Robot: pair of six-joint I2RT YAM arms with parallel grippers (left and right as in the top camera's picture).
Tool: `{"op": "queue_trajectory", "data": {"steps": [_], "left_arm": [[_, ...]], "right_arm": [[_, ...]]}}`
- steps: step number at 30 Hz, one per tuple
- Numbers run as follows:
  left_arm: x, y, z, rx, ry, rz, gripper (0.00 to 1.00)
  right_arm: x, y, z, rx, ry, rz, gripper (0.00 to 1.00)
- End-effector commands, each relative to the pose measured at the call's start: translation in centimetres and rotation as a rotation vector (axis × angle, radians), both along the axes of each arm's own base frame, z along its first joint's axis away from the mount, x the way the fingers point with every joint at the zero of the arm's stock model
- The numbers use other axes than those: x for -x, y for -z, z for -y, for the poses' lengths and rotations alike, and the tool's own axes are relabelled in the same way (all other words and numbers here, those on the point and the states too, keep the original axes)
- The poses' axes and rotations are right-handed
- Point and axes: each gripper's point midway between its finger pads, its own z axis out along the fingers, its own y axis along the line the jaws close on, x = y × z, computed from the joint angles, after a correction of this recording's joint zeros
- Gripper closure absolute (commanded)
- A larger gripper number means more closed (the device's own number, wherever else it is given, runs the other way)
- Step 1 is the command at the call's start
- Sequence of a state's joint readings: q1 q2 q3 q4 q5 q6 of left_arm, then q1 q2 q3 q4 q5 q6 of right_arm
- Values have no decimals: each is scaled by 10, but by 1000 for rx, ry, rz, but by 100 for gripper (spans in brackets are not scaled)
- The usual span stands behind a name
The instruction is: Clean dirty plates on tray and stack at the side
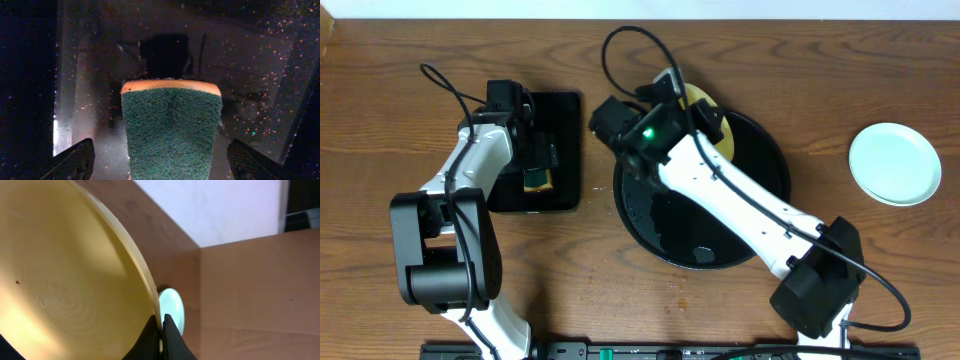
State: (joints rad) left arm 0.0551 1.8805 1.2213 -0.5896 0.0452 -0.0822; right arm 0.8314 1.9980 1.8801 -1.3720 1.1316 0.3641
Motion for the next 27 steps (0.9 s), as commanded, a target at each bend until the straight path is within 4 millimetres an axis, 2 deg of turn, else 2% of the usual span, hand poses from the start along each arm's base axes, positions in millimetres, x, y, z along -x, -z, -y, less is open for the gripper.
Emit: {"op": "queue_trajectory", "data": {"steps": [1,14,20,23,27], "left_arm": [[1,0,-3,-11,-7,-2,15],[1,0,-3,-11,-6,-2,15],[1,0,-3,-11,-7,-2,15],[1,0,-3,-11,-7,-2,15],[1,0,-3,-11,-7,-2,15]], "right_arm": [[-4,-19,0,29,14,104,99],[-5,-21,1,-7,39,151,99],[-6,-14,4,-40,54,128,99],[-6,-5,7,-72,67,86,99],[-4,30,10,-239,111,-86,99]]}}
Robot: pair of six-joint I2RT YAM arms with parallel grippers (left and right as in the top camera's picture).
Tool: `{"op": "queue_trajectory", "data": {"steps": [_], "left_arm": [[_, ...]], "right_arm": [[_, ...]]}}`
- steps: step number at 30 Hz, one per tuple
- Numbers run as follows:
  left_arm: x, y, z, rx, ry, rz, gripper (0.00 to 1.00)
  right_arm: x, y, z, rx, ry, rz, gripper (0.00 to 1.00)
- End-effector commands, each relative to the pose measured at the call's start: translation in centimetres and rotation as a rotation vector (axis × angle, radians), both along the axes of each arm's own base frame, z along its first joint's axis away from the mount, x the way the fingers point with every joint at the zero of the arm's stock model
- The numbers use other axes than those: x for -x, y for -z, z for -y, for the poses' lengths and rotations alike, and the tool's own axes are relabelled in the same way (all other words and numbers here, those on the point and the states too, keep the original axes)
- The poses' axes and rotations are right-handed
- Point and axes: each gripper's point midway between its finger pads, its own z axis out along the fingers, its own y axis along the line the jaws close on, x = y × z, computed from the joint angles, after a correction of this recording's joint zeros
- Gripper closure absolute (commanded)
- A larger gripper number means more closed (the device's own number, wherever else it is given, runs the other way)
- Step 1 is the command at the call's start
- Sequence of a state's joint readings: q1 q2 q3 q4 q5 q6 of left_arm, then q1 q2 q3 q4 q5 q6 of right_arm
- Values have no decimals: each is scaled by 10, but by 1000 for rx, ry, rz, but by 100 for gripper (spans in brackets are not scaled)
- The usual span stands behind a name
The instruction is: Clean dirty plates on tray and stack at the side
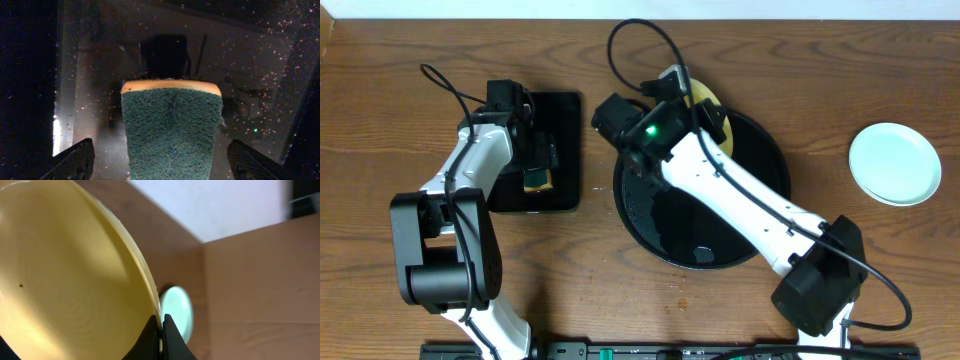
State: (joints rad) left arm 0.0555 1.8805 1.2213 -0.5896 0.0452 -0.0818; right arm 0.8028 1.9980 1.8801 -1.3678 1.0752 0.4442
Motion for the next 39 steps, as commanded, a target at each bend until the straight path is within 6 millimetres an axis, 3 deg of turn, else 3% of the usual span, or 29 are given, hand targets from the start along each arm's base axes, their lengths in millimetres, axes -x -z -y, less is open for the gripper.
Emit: {"op": "queue_trajectory", "data": {"steps": [1,9,13,21,30,31,32,34,35,37,39], "left_arm": [[1,0,-3,-11,-7,-2,15],[1,0,-3,-12,-6,-2,15],[1,0,-3,-11,-6,-2,15],[1,0,-3,-11,-6,-2,15],[-1,0,-3,-11,-7,4,15],[-4,-1,-3,-11,-7,17,20],[-4,-1,0,5,-3,17,2],[4,2,6,34,5,-15,2],[8,6,8,45,8,-27,5],[13,12,13,66,14,-38,26],[17,21,14,73,15,-48,40]], "right_arm": [[-2,32,5,-197,55,-147,99],[-9,89,30,-548,89,-483,99],[-8,118,31,-717,34,-620,99],[-6,177,52,-774,35,-651,99],[1,207,51,-775,24,-645,99],[1,208,51,-775,22,-642,99],[0,209,51,-776,20,-639,99],[-1,209,51,-777,18,-635,99],[-2,209,50,-779,16,-630,99],[-4,208,50,-781,13,-625,99],[-4,208,50,-781,12,-623,99]]}}
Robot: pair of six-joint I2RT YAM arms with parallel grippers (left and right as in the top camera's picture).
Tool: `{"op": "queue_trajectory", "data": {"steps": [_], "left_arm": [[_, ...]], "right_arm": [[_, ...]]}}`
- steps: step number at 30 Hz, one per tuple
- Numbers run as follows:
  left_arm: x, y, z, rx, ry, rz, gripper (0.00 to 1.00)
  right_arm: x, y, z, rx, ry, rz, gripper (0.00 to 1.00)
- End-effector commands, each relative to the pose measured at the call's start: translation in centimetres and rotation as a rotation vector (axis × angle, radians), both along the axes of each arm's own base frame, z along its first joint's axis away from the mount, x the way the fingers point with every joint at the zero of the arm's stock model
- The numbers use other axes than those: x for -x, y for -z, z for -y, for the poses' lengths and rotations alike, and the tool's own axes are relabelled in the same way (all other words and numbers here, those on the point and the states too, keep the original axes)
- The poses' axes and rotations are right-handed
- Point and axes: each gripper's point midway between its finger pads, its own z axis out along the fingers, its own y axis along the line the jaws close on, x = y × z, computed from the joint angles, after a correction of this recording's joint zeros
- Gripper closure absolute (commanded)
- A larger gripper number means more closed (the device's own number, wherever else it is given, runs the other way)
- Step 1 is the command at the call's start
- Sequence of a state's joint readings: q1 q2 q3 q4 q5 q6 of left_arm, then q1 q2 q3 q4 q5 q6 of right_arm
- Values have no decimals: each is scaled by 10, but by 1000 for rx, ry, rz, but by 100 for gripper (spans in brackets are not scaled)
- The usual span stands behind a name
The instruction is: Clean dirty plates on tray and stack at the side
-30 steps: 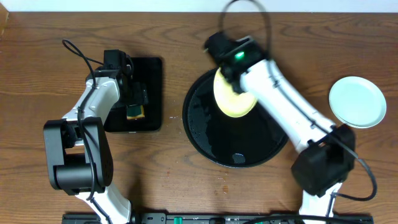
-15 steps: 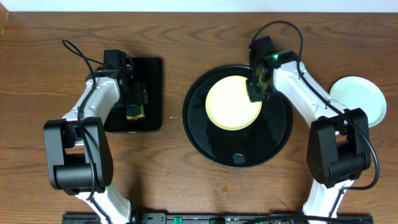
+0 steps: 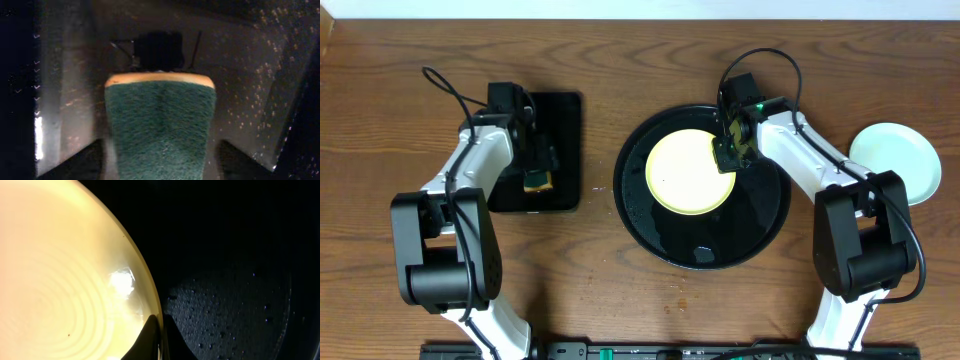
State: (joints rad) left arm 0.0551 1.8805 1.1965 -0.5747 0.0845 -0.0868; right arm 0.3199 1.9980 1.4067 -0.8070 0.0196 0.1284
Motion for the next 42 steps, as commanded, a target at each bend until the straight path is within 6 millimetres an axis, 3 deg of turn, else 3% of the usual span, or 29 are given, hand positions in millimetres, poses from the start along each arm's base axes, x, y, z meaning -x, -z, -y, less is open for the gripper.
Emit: {"op": "queue_trajectory", "data": {"steps": [1,5,8,10,11,12,13,15,16,20,21,23,24,26,27,28,29,30,31,32,38,39,40,41,42], "left_arm": [[14,19,7,33,11,-43,47],[18,35,7,32,11,-41,53],[15,35,7,31,11,-25,78],[10,31,7,30,11,-9,81],[8,29,6,30,11,-2,71],[6,26,6,29,11,2,43],[5,23,6,29,11,10,30],[4,22,6,29,11,14,27],[5,22,6,29,11,12,30],[5,22,6,29,12,11,68],[3,22,6,28,11,21,68],[-2,21,6,27,12,41,38],[-4,20,6,27,12,50,13],[-6,19,6,27,12,57,10],[-6,19,6,26,12,58,24],[-6,19,6,26,12,60,63],[-8,19,6,25,12,65,70],[-9,19,6,25,12,70,64],[-11,18,5,24,12,81,35],[-14,17,5,24,12,92,18],[-25,22,5,22,13,127,17],[-26,24,5,22,13,130,35],[-28,26,4,21,13,133,62],[-30,27,4,21,13,138,76],[-31,27,4,21,13,143,80]], "right_arm": [[3,4,-3,3,-21,-8,99],[4,4,-3,4,-22,-10,99],[4,4,-3,4,-23,-10,99],[4,4,-3,4,-22,-11,99],[4,4,-3,4,-22,-11,99],[4,4,-2,5,-22,-13,99],[4,4,-2,5,-22,-14,99],[4,4,-2,5,-22,-14,99],[4,4,-3,5,-23,-14,99],[5,4,-3,5,-23,-14,99],[5,4,-3,5,-23,-15,99],[5,4,-2,6,-23,-17,99],[5,4,-2,6,-22,-17,99],[5,4,-2,6,-22,-18,99],[5,4,-2,6,-23,-17,99],[5,4,-2,6,-22,-17,99],[5,4,-2,6,-23,-17,99],[5,4,-2,6,-23,-17,99],[5,4,-2,6,-22,-18,99],[5,4,-2,6,-22,-18,99],[6,4,-2,6,-22,-18,99],[6,4,-2,6,-23,-18,99],[6,4,-2,6,-23,-18,99],[6,4,-2,6,-22,-18,99],[6,4,-2,6,-22,-18,99]]}}
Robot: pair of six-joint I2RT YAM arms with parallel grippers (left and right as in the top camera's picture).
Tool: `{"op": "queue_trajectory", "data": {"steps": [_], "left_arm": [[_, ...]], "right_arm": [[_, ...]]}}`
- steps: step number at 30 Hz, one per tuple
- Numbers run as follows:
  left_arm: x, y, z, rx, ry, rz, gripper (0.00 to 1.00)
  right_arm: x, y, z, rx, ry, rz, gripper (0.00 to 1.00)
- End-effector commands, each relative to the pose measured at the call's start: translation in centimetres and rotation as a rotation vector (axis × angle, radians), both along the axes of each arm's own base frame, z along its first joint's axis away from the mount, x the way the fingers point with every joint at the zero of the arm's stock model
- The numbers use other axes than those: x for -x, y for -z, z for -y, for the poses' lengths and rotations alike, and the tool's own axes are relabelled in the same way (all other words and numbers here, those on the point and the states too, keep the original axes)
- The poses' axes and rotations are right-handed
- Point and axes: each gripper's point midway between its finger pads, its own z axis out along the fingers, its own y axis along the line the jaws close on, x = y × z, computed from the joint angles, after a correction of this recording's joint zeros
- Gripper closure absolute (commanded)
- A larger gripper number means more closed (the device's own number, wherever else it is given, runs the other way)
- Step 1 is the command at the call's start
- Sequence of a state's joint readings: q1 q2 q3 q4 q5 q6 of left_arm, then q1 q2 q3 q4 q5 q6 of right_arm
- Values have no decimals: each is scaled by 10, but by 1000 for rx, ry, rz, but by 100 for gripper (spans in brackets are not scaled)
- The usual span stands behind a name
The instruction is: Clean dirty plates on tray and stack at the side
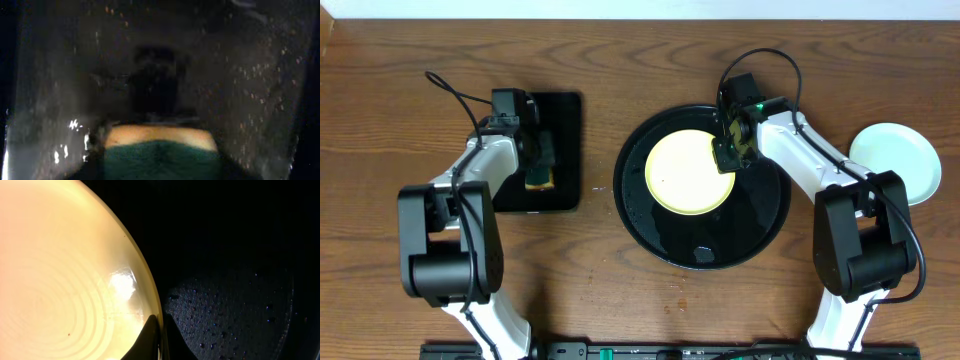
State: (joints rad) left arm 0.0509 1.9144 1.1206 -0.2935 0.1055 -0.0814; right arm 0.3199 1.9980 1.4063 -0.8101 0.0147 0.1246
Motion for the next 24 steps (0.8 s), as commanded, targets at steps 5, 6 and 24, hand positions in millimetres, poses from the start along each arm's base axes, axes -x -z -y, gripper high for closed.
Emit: {"op": "queue_trajectory", "data": {"steps": [5,6,24], "left_arm": [[3,9,1,11,-1,-18,34],[4,8,1,12,-1,-22,67],[71,4,8,45,-58,-270,46]], "right_arm": [[4,4,-2,9,-18,-13,99],[4,4,-2,9,-18,-13,99],[5,4,-2,10,-18,-16,99]]}}
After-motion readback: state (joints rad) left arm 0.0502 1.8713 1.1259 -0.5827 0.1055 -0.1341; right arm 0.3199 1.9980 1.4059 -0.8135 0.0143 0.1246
